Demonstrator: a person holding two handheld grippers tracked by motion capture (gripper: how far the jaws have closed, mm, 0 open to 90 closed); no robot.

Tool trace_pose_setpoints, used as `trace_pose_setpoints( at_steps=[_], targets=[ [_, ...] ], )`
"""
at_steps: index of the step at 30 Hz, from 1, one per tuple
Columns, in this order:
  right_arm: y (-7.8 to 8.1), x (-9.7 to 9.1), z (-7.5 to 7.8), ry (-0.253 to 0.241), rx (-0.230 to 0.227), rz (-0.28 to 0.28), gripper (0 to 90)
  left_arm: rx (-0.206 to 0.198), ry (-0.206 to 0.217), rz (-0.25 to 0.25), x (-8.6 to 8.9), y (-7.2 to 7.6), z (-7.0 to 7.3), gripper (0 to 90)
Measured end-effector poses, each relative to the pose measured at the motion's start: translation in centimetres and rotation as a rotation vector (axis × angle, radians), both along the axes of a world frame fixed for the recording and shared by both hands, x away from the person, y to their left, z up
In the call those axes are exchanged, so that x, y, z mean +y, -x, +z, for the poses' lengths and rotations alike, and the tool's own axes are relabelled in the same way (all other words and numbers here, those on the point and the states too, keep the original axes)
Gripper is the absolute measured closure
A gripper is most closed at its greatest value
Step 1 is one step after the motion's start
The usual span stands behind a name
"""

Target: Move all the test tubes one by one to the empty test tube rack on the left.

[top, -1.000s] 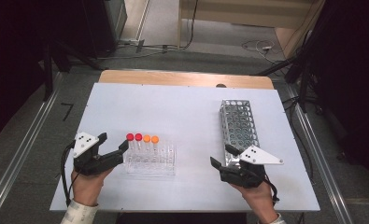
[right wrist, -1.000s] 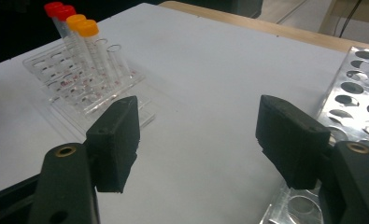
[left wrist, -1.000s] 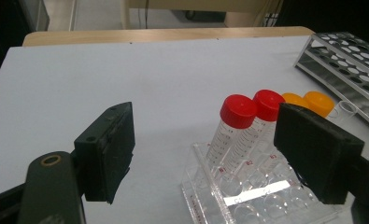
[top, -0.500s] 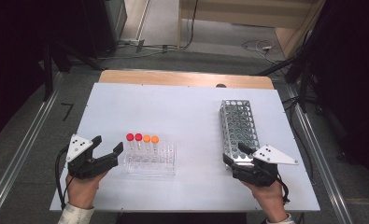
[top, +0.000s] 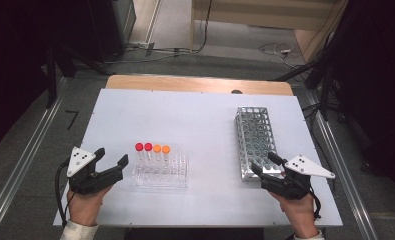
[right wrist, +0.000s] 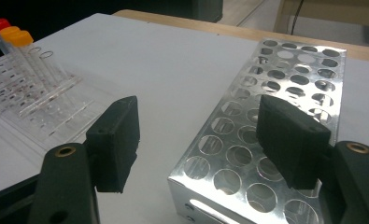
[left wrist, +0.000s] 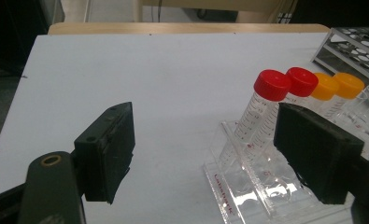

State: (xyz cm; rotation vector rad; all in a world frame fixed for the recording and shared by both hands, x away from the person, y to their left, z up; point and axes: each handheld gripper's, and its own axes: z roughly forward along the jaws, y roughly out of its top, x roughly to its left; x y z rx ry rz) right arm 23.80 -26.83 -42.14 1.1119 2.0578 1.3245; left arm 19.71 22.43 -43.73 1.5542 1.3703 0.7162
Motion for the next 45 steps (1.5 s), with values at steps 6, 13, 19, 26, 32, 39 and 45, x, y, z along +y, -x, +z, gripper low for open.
trace_pose_setpoints(
  at_steps=[6, 13, 19, 26, 32, 39, 45],
  targets=[
    [0.0, -1.0, 0.0, 0.001, -0.002, -0.023, 28.8, -0.001, 0.001, 0.008, 0.2, 0.1, -0.2, 21.3],
    [0.1, -2.1, -0.1, 0.001, -0.001, -0.051, 28.7, 0.003, 0.003, 0.020, 0.6, 0.1, -0.3, 21.2],
    [0.0, -3.2, -0.4, 0.006, 0.002, -0.081, 28.7, 0.009, 0.005, 0.028, 0.9, 0.2, -0.4, 20.9],
    [-0.2, -4.5, -0.8, 0.014, 0.006, -0.113, 28.3, 0.018, 0.003, 0.045, 1.4, 0.3, -0.8, 20.2],
    [-0.3, -5.4, -1.0, 0.015, 0.015, -0.136, 28.2, 0.017, -0.002, 0.063, 1.8, 0.3, -1.1, 19.6],
    [-0.5, -6.3, -1.5, 0.023, 0.023, -0.154, 28.2, 0.023, -0.001, 0.081, 2.3, 0.5, -1.3, 18.8],
    [-0.6, -7.2, -1.8, 0.018, 0.033, -0.182, 28.0, 0.028, -0.007, 0.084, 2.5, 0.6, -1.6, 18.0]
  ],
)
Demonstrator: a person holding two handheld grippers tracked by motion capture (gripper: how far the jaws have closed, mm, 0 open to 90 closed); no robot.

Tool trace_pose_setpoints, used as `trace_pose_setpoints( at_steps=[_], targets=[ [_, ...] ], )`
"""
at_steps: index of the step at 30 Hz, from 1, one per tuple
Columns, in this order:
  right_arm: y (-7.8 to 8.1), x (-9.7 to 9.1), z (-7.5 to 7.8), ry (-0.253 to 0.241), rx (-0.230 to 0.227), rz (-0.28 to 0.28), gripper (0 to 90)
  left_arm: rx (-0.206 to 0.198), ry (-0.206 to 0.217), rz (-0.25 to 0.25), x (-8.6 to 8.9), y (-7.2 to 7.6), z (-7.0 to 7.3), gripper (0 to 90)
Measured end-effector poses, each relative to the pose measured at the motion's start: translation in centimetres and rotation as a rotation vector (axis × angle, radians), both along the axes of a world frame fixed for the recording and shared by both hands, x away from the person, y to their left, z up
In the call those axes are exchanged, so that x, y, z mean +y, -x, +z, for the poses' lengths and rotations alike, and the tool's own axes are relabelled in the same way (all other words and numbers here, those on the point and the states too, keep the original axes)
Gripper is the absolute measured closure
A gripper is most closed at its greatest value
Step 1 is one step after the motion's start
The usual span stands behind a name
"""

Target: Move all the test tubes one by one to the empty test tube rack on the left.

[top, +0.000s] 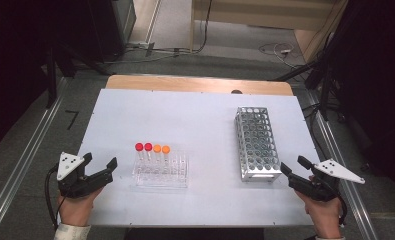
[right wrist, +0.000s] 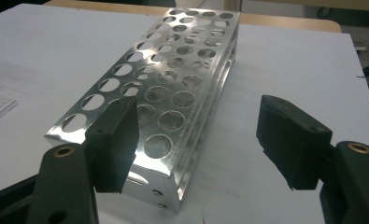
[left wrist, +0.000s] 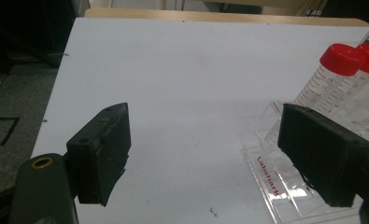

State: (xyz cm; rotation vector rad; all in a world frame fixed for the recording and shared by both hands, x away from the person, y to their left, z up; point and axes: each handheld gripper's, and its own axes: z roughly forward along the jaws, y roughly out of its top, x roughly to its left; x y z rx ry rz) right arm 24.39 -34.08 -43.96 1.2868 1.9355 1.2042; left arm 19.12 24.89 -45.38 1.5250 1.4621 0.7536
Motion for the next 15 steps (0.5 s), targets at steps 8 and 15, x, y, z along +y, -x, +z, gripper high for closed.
trace_pose_setpoints(
  at_steps=[8, 15],
  targets=[
    [-0.1, -1.2, -0.3, -0.008, 0.003, -0.031, 27.7, 0.007, 0.000, 0.008, 0.3, 0.3, -0.3, 17.6],
    [0.0, -1.9, -0.6, -0.003, 0.004, -0.054, 27.6, 0.008, 0.003, 0.013, 0.6, 0.4, -0.5, 17.6]
  ],
)
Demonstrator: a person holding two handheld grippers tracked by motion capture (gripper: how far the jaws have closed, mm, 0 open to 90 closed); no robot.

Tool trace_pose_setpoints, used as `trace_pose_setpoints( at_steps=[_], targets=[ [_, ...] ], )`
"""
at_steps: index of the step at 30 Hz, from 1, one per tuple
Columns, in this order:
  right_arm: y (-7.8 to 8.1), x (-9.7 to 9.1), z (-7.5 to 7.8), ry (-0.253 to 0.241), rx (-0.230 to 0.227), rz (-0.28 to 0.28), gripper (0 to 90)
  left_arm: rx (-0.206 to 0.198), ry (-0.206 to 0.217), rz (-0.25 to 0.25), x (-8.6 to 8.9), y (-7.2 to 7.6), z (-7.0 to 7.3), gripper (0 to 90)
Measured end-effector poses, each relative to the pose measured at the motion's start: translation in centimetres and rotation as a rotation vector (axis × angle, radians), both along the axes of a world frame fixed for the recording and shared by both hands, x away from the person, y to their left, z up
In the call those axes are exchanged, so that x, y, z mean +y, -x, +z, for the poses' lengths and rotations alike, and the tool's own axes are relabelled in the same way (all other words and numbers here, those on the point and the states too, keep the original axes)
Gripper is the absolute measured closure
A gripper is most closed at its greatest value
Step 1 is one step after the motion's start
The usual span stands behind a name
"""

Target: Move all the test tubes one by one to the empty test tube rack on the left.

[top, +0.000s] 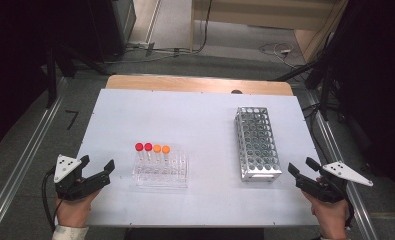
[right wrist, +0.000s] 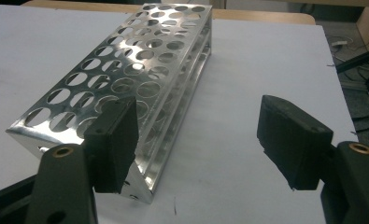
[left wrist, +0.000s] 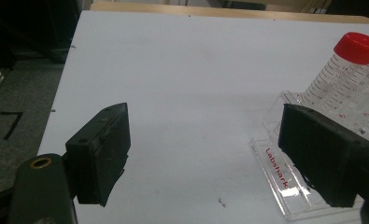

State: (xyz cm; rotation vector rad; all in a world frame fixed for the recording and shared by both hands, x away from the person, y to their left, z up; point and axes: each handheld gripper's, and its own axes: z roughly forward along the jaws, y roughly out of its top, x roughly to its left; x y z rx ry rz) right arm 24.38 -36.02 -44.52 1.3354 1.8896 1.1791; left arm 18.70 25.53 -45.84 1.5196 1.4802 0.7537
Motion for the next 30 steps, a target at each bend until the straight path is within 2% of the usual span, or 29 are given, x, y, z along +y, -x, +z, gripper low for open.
trace_pose_setpoints(
  at_steps=[13, 20, 30],
  targets=[
    [-0.1, -1.4, -0.6, 0.016, -0.002, -0.048, 27.5, 0.020, 0.004, 0.007, 0.4, 0.2, -0.6, 17.6],
    [-0.4, -2.0, -1.2, 0.020, 0.012, -0.073, 27.5, 0.036, -0.002, 0.016, 0.6, 0.2, -1.1, 17.6],
    [-0.6, -2.4, -1.6, 0.021, 0.022, -0.086, 27.5, 0.044, 0.004, 0.025, 0.8, 0.0, -1.4, 17.7]
  ],
)
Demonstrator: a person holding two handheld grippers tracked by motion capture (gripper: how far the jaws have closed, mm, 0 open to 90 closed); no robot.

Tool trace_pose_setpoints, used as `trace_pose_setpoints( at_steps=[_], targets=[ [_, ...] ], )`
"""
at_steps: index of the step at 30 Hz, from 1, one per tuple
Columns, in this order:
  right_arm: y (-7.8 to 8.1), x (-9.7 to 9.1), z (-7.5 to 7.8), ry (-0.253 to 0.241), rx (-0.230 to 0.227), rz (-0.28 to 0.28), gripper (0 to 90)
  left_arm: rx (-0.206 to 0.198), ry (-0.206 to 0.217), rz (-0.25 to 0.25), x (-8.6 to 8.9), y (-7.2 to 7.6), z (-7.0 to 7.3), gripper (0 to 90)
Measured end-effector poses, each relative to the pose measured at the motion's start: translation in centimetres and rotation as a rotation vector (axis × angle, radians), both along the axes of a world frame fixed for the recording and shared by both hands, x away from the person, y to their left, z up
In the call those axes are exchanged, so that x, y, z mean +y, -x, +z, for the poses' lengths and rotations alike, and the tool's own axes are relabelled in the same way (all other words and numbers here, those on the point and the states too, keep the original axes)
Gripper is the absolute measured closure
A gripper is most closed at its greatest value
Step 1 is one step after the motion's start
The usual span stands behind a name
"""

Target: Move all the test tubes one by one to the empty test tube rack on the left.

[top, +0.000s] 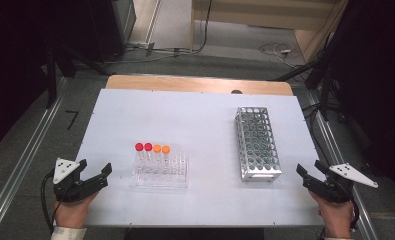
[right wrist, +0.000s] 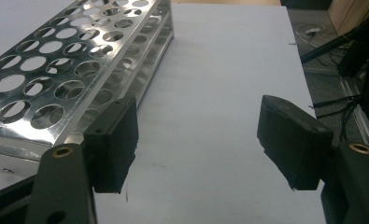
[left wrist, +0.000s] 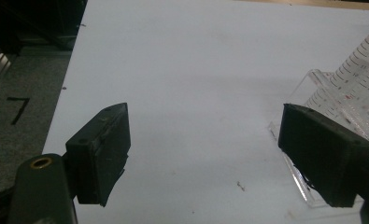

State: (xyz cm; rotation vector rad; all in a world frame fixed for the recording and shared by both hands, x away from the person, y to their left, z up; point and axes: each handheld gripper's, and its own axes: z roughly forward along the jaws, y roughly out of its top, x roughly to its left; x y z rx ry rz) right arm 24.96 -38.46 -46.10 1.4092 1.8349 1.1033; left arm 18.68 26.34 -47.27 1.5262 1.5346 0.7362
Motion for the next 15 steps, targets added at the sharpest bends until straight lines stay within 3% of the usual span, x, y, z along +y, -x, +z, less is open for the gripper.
trace_pose_setpoints(
  at_steps=[9, 15],
  targets=[
    [-0.1, -0.4, -0.3, 0.000, 0.004, -0.014, 27.5, 0.012, -0.003, 0.008, 0.2, -0.2, -0.4, 17.7],
    [-0.5, -0.7, -1.0, 0.004, 0.015, -0.030, 27.0, 0.046, 0.009, 0.019, 0.6, -0.6, -1.1, 17.7]
  ],
)
